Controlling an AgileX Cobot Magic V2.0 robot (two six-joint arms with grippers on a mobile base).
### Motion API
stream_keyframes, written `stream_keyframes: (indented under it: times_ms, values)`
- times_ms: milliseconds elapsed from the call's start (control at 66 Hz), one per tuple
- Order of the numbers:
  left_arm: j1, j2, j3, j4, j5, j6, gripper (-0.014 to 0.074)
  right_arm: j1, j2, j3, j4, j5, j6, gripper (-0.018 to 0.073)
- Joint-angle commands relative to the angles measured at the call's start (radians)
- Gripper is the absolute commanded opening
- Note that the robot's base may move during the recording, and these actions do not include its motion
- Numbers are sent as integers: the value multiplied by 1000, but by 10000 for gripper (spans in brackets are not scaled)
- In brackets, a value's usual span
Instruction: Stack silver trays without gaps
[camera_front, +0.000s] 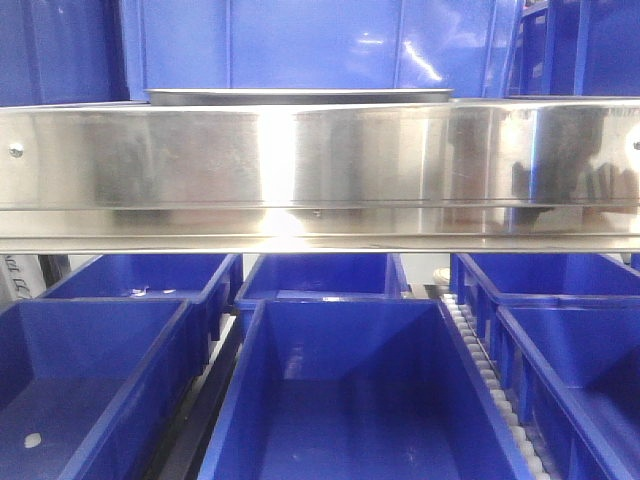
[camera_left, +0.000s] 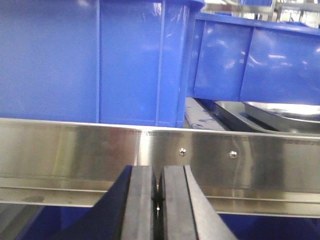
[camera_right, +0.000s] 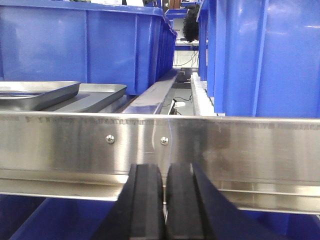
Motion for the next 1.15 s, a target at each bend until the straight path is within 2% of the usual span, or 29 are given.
stream_keyframes:
  times_ms: [0, 136, 394, 1136]
  values:
    - [5, -6, 16, -9, -84, 9, 4, -5, -3, 0, -6, -22, -1, -17]
    - [-2, -6, 16, -5, -17, 9, 4, -5, -3, 0, -6, -22, -1, -17]
    - [-41, -6, 16, 16, -32, 9, 4, -5, -3, 0, -6, -22, -1, -17]
    - [-41, -6, 16, 16, -36, 9, 4, -5, -3, 0, -6, -22, -1, -17]
